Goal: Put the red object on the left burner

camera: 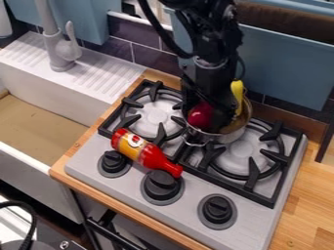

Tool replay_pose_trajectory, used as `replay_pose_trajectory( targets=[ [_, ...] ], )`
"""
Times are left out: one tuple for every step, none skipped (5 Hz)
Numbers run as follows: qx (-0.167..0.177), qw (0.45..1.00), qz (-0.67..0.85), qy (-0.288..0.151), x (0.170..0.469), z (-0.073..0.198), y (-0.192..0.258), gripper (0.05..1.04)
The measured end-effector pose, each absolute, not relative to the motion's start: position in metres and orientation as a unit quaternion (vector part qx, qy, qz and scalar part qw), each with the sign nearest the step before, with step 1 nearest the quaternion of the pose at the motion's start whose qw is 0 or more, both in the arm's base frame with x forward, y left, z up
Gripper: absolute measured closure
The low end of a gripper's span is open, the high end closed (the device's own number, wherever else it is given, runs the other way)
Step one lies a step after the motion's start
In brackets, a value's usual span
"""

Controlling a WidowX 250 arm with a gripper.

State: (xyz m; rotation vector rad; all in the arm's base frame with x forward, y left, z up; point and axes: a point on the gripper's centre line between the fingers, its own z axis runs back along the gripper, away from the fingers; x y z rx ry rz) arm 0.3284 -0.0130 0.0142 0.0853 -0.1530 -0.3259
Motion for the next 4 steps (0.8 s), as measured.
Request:
replay_pose_trajectory(
  targets=[
    [0.042,0.983,-0.161,-0.078,0.329,0.014,-0.013,0.341],
    [0.037,0.983,-0.165,-0.077,0.327,0.013,-0.015,0.329],
    [0.022,0.982,-0.172,-0.073,0.321,0.016,-0.016,0.317],
    [0.011,0.981,-0.172,-0.089,0.322,0.031,-0.015,0.317]
  ],
)
